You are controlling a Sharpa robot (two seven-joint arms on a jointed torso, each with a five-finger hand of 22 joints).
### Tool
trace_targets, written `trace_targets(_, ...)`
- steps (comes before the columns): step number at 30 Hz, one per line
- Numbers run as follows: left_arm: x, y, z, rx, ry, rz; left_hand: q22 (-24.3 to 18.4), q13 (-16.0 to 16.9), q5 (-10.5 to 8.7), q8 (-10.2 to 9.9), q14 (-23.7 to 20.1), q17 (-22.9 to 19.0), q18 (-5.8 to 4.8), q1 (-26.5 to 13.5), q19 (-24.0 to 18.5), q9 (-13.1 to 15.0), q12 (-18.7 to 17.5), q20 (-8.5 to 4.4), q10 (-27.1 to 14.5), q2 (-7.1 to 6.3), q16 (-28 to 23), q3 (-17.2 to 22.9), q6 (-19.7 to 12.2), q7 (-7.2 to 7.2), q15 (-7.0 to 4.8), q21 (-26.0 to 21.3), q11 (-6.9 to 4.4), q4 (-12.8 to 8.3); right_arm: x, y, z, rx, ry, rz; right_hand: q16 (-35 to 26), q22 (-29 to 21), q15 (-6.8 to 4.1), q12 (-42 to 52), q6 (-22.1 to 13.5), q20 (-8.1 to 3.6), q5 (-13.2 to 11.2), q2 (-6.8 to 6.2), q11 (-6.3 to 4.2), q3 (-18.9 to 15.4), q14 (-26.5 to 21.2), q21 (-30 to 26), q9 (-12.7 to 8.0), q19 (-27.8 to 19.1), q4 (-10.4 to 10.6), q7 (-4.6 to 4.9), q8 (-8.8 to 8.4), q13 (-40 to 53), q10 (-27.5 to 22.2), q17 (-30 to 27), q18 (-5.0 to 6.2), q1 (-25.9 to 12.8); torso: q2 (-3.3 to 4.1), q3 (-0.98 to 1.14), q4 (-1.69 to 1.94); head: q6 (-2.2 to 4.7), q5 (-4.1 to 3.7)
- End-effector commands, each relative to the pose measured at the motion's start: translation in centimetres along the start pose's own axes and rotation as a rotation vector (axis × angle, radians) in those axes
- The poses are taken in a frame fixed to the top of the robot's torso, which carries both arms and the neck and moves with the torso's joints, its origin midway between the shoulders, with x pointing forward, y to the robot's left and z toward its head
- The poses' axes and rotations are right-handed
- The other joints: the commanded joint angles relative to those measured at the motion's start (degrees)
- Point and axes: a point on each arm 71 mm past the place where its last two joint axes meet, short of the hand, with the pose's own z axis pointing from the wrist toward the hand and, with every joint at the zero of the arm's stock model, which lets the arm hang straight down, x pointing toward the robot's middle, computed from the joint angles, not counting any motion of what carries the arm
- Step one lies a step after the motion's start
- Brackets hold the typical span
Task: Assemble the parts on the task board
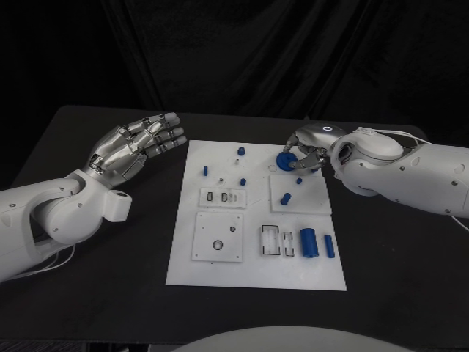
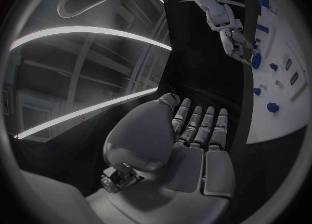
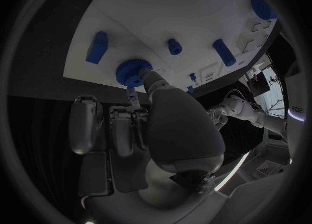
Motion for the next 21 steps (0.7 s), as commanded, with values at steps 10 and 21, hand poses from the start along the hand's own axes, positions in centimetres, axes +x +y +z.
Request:
trace_targets(10, 0.3, -0.4, 0.0, 0.065, 0.014, -0.01, 0.0, 0.1, 0.11, 0.1, 0.0, 0.1, -1.08, -0.6, 0.4, 0.0, 0.3, 0.08, 0.1, -0.07, 0.4, 0.5, 0.1, 0.27, 0.32, 0.3, 0.45, 0.0, -2.8, 4.6, 0.9, -0.118, -0.052, -0.003, 0.1, 7.5, -0.35, 0.2, 0.7, -0.3, 3.0, -0.6, -0.19, 0.8, 6.0, 0.3, 19.8, 0.4, 0.5, -2.17, 15.77, 15.1, 6.1, 15.1, -0.37, -1.4, -0.11, -0.12, -0.02, 0.36, -0.07)
trace_targets(21, 0.3, -0.1, 0.4, 0.064, 0.022, -0.013, 0.0, 0.1, 0.1, 0.1, 0.1, 0.1, -1.14, -0.6, 0.5, 0.0, 0.3, 0.09, 0.1, -0.09, 0.5, 0.6, 0.1, 0.31, 0.39, 0.3, 0.49, 0.0, -3.2, 8.6, 3.1, -0.215, -0.06, -0.013, 0.1, 7.6, -0.31, 0.2, 0.5, -0.27, 2.8, -0.61, -0.14, 0.8, 6.0, 0.4, 20.0, 0.5, 0.7, -2.13, 15.73, 15.1, 6.1, 15.1, -0.42, -1.7, -0.08, -0.2, 0.07, 0.41, -0.11)
